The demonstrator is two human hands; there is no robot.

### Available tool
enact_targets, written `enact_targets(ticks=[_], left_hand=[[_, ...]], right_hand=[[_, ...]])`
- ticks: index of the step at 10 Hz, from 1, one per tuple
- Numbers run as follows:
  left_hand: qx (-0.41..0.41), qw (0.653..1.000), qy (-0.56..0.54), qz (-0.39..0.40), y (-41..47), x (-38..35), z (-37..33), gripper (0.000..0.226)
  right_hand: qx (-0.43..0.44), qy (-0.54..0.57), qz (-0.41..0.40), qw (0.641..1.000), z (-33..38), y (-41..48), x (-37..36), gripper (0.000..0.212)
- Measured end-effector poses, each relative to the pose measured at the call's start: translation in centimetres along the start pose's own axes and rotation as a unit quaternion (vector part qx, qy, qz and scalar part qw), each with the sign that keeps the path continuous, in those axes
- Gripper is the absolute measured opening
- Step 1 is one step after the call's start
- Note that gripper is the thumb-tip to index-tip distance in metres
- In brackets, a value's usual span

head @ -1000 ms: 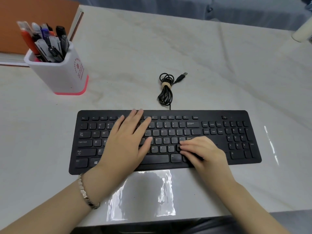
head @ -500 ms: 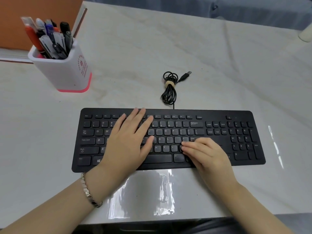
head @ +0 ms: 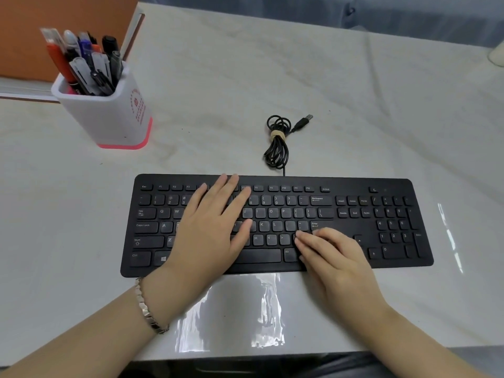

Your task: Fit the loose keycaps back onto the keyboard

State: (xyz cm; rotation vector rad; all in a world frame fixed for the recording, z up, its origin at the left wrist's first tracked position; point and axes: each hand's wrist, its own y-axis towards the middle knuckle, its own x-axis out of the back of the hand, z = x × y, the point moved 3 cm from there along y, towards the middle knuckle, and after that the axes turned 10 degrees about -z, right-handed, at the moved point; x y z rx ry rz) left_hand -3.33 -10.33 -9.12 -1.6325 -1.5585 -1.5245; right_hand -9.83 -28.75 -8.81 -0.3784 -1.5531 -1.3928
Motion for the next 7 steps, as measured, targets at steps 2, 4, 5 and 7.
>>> enact_targets(ticks=[2, 4, 5, 7], left_hand=[[0.004, 1.0, -0.007, 0.0, 0.0, 0.1, -0.1, 0.047], [0.002, 1.0, -0.006, 0.017, 0.1, 0.2, -0.2, 0.048], [0.006, 0.999, -0.012, 0.034, 0.4, 0.5, 0.1, 0.046], [0.155, 0.964, -0.195, 0.095, 3.6, 4.8, 0.8, 0.02]], right_hand=[[-0.026, 0.005, 0.001, 1.0, 0.5, -0.7, -0.3, 0.027], [-0.034, 0.011, 0.027, 0.999, 1.0, 1.3, 0.0, 0.024], [-0.101, 0.003, 0.155, 0.983, 0.5, 4.2, 0.5, 0.039], [-0.32, 0.194, 0.242, 0.895, -1.0, 8.9, 4.1, 0.013]])
